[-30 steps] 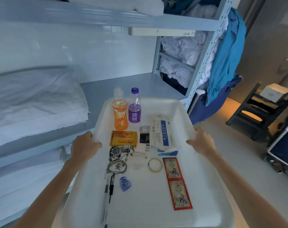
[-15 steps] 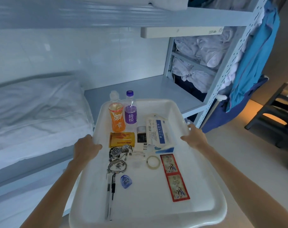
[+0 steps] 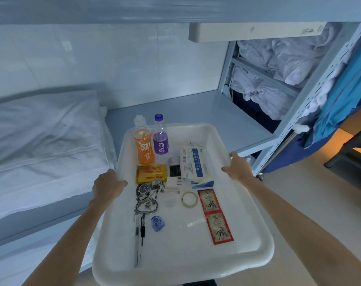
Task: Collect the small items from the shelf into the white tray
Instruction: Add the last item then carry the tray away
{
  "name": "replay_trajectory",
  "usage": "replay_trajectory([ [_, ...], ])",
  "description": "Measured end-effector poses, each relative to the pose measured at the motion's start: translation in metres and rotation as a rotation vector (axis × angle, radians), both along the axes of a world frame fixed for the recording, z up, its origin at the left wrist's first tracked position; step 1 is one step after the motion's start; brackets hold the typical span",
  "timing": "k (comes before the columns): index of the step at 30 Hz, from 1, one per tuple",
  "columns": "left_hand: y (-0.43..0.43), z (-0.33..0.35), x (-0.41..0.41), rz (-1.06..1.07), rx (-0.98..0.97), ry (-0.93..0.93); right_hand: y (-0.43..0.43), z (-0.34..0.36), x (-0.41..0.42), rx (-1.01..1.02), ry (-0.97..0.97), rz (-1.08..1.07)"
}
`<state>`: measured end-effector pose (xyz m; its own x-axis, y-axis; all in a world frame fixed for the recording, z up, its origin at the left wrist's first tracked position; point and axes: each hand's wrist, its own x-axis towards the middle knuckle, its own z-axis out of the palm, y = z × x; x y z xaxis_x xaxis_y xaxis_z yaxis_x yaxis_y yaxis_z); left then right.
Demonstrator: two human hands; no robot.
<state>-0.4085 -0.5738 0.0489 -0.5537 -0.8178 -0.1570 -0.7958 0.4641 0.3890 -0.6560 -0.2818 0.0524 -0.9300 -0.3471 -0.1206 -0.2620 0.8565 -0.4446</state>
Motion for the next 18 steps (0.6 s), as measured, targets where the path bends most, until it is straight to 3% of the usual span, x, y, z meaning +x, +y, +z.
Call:
replay_trajectory([
  [8, -0.014, -0.017, -0.051, 0.053, -0.007, -0.002, -0.019, -0.019, -0.052, 0.039, -0.043, 0.042],
  [18, -0.006, -0.045, -0.112, 0.117, 0.041, 0.130, -0.042, -0.033, -0.116, 0.106, -0.073, 0.038],
])
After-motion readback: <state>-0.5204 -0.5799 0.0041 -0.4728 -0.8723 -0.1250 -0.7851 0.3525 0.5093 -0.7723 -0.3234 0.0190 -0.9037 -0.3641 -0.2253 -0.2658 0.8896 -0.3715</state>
